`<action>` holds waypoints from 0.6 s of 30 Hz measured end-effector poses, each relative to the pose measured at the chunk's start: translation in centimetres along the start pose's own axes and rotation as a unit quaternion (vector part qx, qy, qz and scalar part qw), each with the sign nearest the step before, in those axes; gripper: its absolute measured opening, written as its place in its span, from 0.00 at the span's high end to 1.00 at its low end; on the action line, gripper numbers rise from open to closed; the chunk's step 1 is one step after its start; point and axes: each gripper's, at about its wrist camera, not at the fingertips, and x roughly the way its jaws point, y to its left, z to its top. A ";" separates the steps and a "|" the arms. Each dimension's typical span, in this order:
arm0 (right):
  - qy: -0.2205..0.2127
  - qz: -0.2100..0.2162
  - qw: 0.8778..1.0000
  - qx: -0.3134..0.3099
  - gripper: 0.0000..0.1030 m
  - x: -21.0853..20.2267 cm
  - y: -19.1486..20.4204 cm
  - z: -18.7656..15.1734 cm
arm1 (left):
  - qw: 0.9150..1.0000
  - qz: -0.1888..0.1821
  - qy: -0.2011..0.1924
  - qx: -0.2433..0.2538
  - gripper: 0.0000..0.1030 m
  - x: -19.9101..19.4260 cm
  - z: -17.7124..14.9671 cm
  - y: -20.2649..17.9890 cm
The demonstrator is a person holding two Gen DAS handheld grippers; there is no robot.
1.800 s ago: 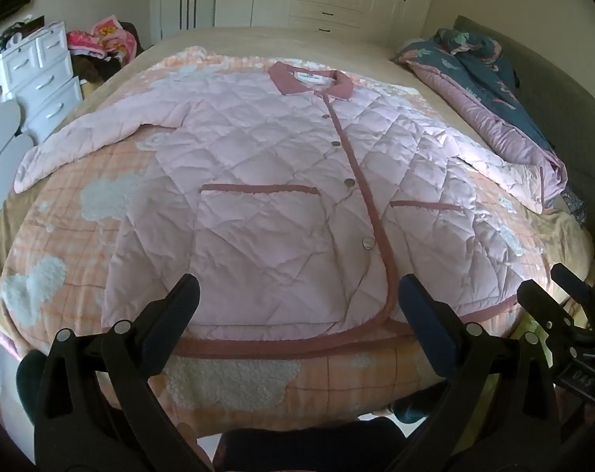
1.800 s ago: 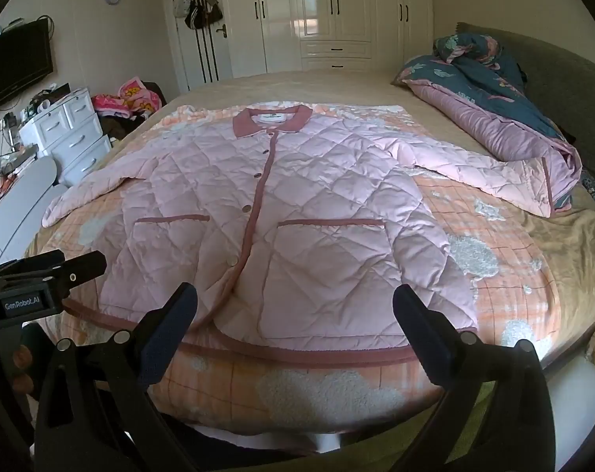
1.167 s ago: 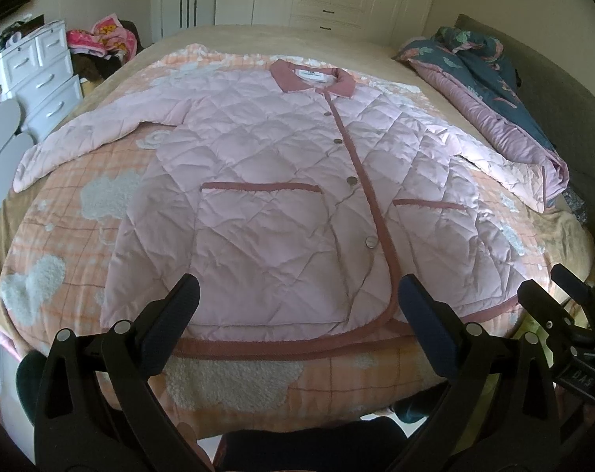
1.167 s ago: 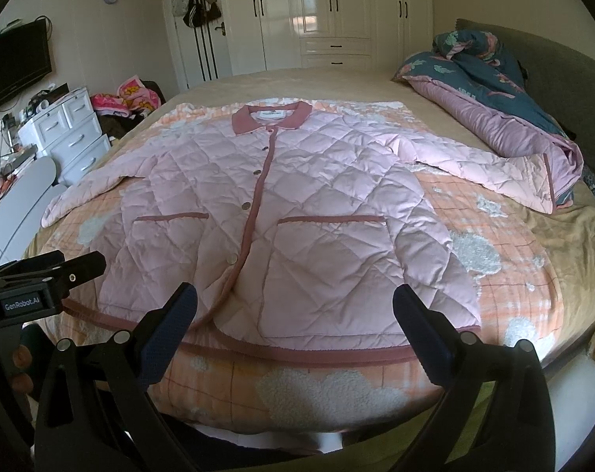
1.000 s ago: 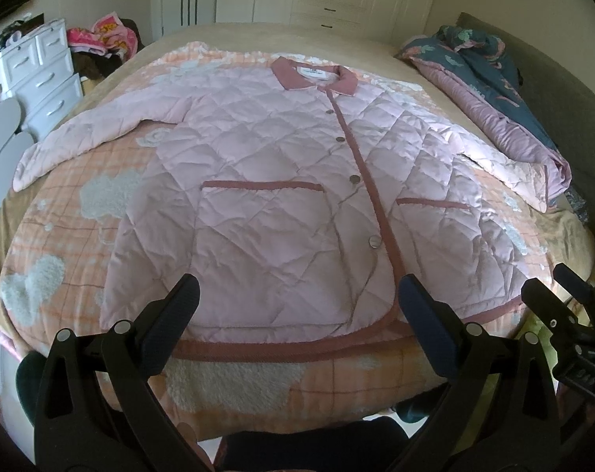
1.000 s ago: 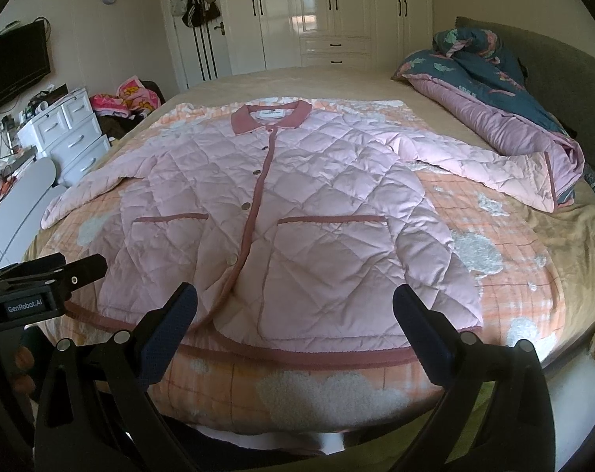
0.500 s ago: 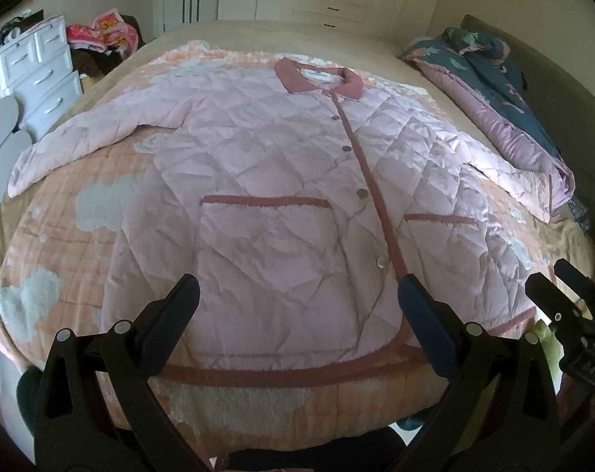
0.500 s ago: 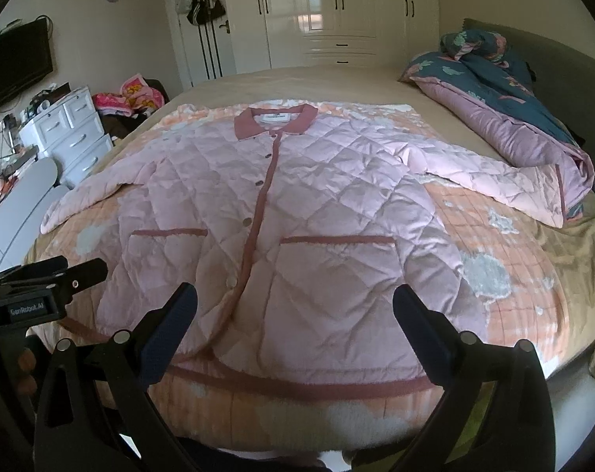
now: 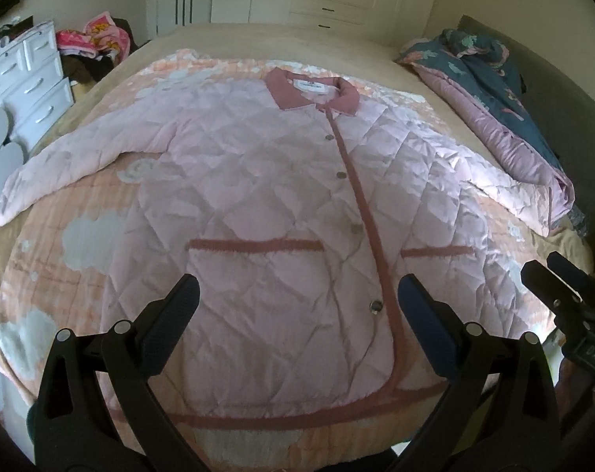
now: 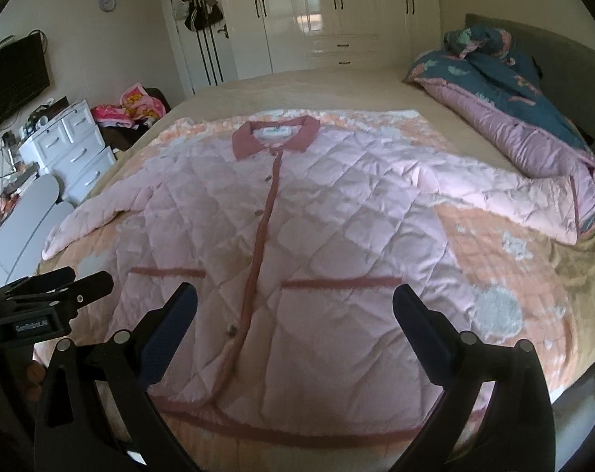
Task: Fold large clothes
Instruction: 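Move both grippers toward the pink jacket lying on the bed, then grasp the sleeve cuff nearest the right gripper with the right gripper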
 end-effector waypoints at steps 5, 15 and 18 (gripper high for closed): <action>-0.011 0.004 1.000 0.008 0.04 0.4 -0.9 2.0 | 1.000 0.017 -0.010 0.014 0.08 0.4 1.9 -0.7; -0.026 0.009 0.999 0.027 0.04 2.2 -3.5 5.3 | 0.999 0.032 -0.026 0.008 0.08 2.0 6.1 -2.0; -0.029 0.007 0.999 0.035 0.04 2.8 -4.5 6.3 | 0.999 0.029 -0.026 0.002 0.08 2.9 7.2 -2.4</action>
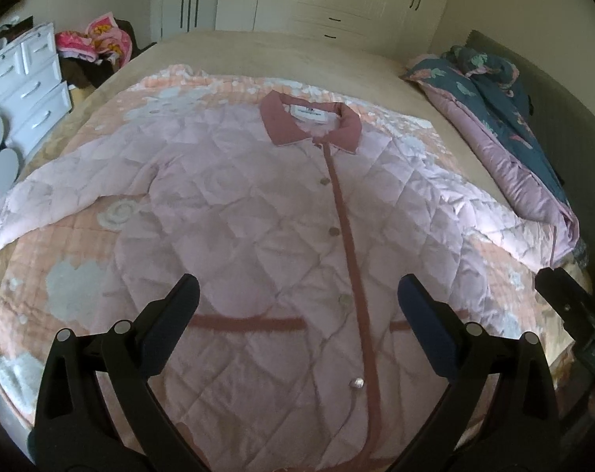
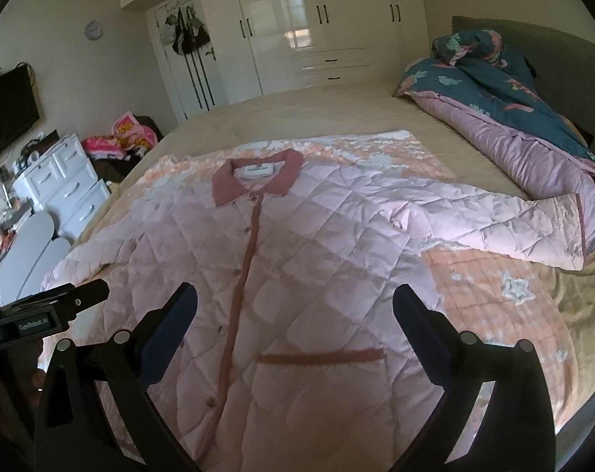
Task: Fold large clothes
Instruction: 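Grasp the sleeve cuff nearest the right gripper with the right gripper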
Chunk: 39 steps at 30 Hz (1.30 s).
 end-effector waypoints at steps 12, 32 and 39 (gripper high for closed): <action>-0.016 -0.026 0.999 0.035 0.04 2.5 -5.2 4.2 | 1.000 -0.010 0.010 0.009 0.08 4.4 4.1 -3.9; -0.008 -0.127 0.979 0.161 0.04 7.1 -19.7 5.1 | 0.998 0.002 0.045 0.041 0.08 13.2 7.5 -11.6; 0.005 -0.157 0.964 0.214 0.04 8.7 -25.4 3.6 | 0.997 0.001 0.055 0.057 0.08 15.8 7.8 -13.6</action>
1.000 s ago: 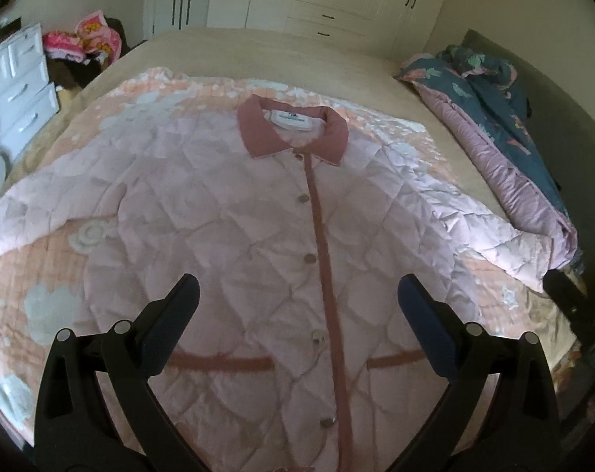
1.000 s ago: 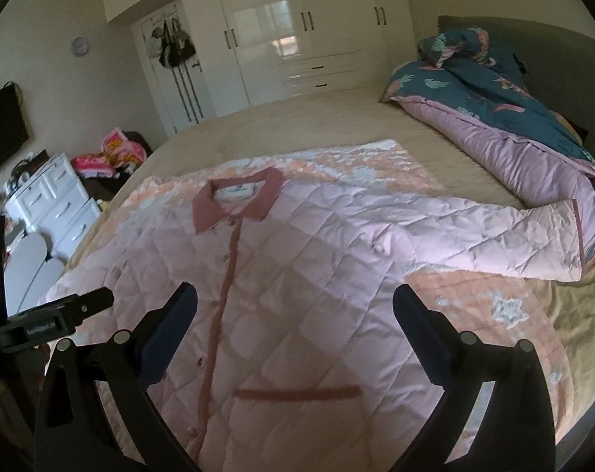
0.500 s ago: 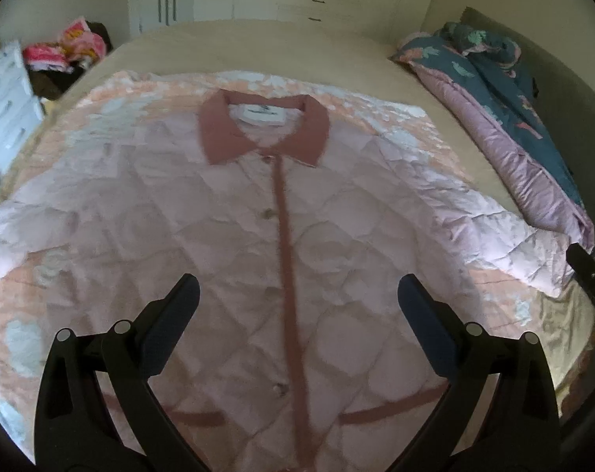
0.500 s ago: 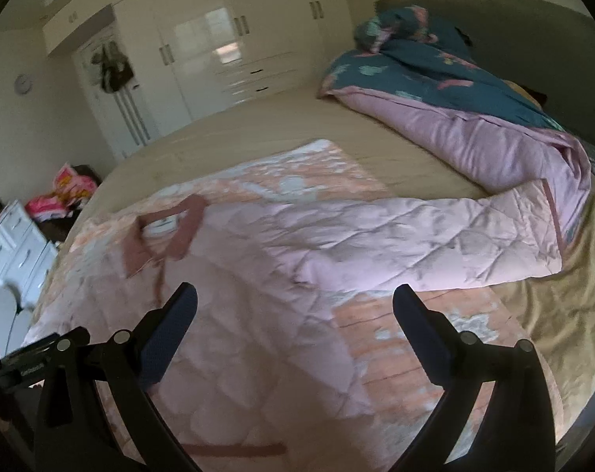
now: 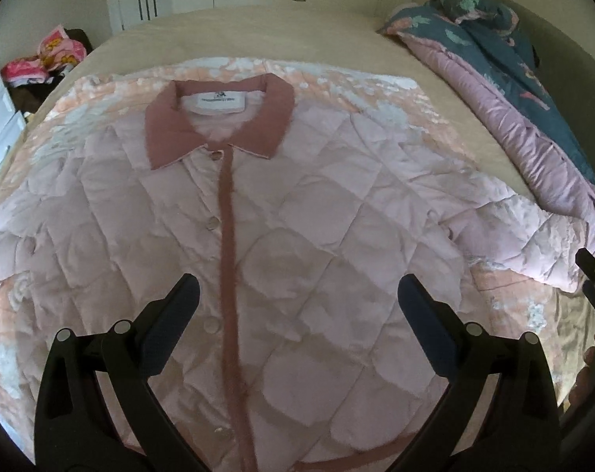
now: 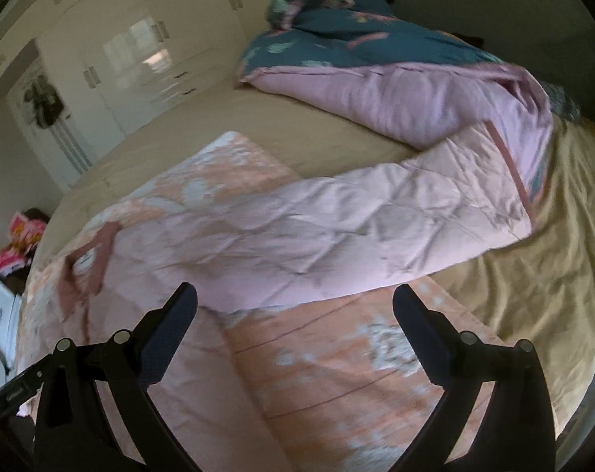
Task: Fold large clothes
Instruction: 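Grasp the sleeve cuff nearest the right gripper with the right gripper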
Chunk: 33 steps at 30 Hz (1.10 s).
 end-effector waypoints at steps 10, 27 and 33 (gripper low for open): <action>0.036 -0.036 0.994 0.092 0.04 5.4 -6.5 0.6 | 1.000 0.006 0.015 0.006 0.08 3.4 0.4 -1.0; 0.020 -0.043 0.963 0.265 0.04 12.4 -15.8 2.4 | 0.999 0.043 0.014 0.001 0.08 6.5 2.6 2.9; -0.016 -0.040 0.960 0.278 0.53 11.4 -17.7 2.5 | 0.999 0.046 0.006 -0.002 0.08 5.6 3.2 4.4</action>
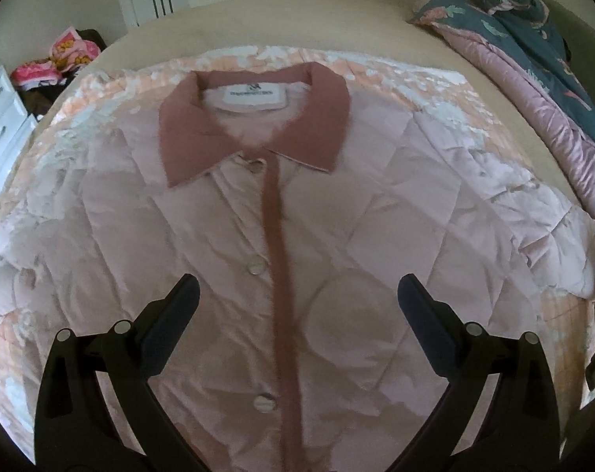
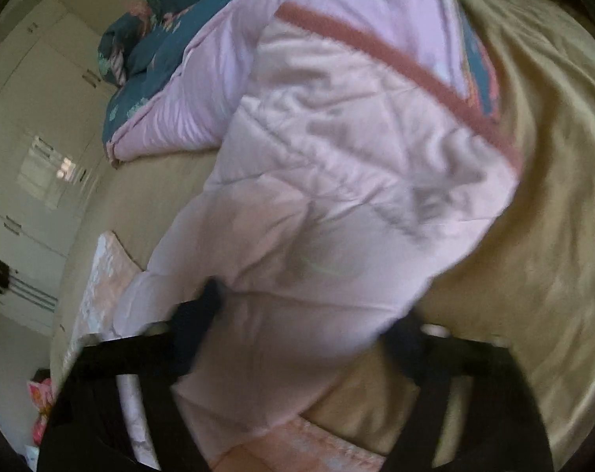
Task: Fold large clothes
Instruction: 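Grasp the sleeve cuff nearest the right gripper with the right gripper, then lift the sleeve with the right gripper and fold it across the jacket front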
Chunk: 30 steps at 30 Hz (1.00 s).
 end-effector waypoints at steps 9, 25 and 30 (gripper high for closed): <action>-0.030 0.090 0.993 -0.076 0.82 -4.9 4.2 0.0 | 1.000 -0.010 -0.009 -0.010 0.08 -2.3 0.2 1.9; -0.077 0.184 0.951 -0.236 0.84 -15.2 18.7 -3.1 | 0.998 -0.018 -0.063 -0.003 0.08 -9.8 0.6 5.5; -0.074 0.196 0.940 -0.270 0.84 -16.5 21.4 -5.3 | 0.998 -0.025 -0.064 -0.004 0.08 -10.7 0.0 6.7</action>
